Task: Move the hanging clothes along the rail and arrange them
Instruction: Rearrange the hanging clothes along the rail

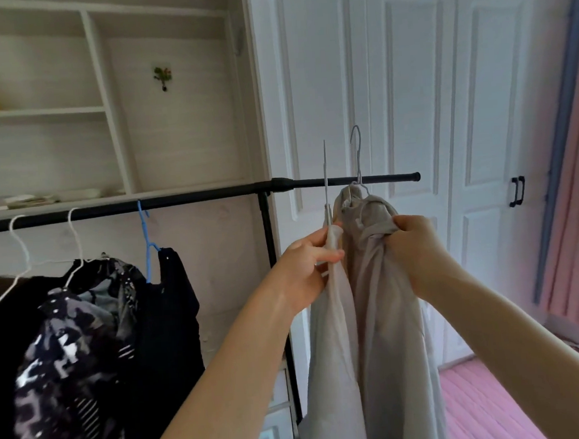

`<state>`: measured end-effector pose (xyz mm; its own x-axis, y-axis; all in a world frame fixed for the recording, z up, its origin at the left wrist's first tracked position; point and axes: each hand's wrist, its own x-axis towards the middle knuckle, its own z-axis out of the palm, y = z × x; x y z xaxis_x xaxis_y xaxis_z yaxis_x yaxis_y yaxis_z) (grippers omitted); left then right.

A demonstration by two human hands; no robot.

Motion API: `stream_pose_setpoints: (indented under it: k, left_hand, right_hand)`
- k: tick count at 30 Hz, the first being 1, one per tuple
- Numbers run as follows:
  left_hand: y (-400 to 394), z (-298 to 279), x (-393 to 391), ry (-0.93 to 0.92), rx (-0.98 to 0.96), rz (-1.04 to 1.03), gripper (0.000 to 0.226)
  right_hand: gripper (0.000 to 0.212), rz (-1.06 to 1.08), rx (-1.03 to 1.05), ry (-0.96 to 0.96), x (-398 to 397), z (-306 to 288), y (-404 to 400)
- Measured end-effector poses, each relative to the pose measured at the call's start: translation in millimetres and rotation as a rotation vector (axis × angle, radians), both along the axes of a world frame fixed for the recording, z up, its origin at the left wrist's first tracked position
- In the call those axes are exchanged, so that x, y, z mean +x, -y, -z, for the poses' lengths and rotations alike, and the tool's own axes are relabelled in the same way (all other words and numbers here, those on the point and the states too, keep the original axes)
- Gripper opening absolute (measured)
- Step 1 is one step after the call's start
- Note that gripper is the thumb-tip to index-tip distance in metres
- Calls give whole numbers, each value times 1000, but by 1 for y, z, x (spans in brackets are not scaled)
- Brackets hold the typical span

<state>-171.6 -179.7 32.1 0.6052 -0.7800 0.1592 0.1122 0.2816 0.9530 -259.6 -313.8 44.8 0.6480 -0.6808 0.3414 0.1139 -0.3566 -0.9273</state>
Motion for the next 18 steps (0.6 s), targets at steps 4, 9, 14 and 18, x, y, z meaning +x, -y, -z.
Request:
stream_pose_setpoints:
  k: [4, 9, 14, 18]
  left_hand:
    - [-42, 5, -14, -10, -7, -38, 47]
    - [-102, 5, -36, -15, -39, -66, 45]
    - [-159, 2, -54, -3, -47, -50, 43]
    - [-189, 4, -56, -6, -46, -72, 39]
  right_hand:
    - [28, 37, -30, -51, -10, 8, -36]
    - [32, 14, -43, -100, -26, 17, -89]
    - [30, -56, -30, -116, -30, 27, -135]
    - [28, -87, -11, -144, -22, 32, -159]
